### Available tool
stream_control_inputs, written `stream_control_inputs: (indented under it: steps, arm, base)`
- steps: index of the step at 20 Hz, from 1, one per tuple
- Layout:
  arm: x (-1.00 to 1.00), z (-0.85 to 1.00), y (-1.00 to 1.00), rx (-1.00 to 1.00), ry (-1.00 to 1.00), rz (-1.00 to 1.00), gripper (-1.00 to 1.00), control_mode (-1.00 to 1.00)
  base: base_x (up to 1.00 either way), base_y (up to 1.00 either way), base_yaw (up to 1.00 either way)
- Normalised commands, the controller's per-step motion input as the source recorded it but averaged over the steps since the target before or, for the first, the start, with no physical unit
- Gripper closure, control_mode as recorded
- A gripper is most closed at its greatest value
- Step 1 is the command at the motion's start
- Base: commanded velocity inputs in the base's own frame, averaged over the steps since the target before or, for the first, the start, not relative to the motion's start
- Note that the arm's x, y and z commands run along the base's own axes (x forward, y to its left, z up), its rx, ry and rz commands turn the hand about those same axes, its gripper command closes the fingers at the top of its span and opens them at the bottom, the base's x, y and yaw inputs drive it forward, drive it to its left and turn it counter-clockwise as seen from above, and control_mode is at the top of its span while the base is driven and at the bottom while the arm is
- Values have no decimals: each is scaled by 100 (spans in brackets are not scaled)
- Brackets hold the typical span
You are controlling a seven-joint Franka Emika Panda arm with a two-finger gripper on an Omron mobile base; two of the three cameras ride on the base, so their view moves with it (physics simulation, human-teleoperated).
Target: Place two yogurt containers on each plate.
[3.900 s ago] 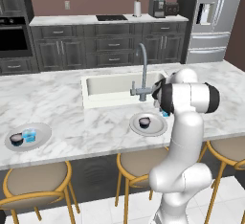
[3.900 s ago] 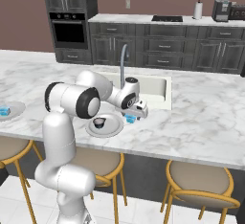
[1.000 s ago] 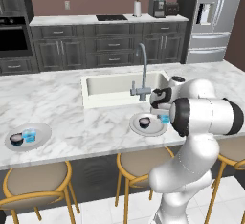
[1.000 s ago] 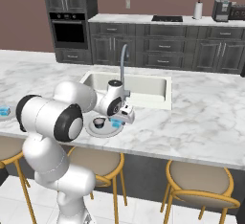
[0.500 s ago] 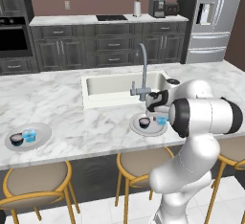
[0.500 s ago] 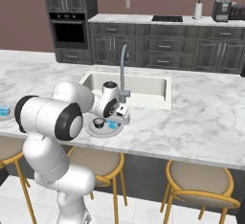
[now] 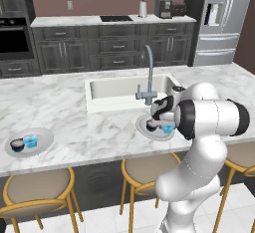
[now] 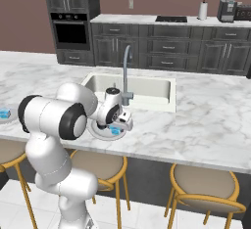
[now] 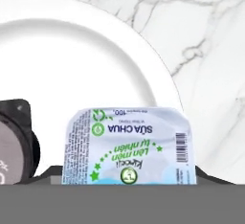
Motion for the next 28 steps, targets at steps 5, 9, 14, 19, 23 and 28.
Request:
stream_control_inputs:
  steps: [5, 9, 14, 19, 23, 28]
  arm:
    - [0, -2, 2, 0, 0, 0, -100, -100]
    - [0, 0, 0, 0, 0, 0, -100, -100]
    - [0, 3, 0, 0, 0, 0, -100, -100]
    - [-9, 28, 0, 0, 0, -1, -100, -100]
    - [-9, 54, 1, 0, 0, -2, -100, -100]
    - [-14, 64, 1, 0, 0, 0, -100, -100]
  base:
    - [0, 0, 0]
    - [0, 0, 0]
    - [0, 0, 0]
    - [0, 0, 0]
    - [0, 0, 0]
    - [0, 0, 0]
